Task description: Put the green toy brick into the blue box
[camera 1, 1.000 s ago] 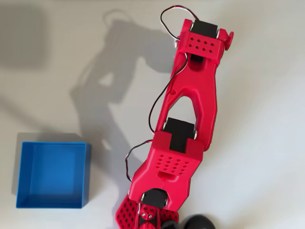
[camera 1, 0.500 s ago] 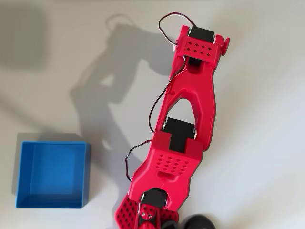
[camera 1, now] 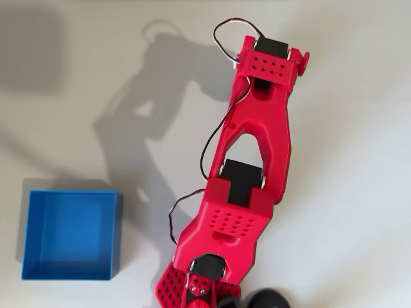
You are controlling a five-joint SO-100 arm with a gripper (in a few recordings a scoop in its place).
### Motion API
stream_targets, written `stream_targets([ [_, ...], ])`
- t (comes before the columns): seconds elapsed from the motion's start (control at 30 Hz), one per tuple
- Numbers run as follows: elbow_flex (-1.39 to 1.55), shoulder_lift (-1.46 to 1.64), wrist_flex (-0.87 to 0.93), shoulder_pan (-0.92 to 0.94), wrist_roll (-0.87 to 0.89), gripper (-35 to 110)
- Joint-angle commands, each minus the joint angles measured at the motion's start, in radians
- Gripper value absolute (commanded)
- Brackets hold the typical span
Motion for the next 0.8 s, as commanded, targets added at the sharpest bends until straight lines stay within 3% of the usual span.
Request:
stream_targets([
  [0.0, 0.038, 0.064, 0.012, 0.003, -0.017, 0],
  [0.4, 0.164, 0.436, 0.041, -0.13, 0.006, 0],
  [0.77, 0.318, 0.712, 0.107, -0.362, 0.054, 0],
])
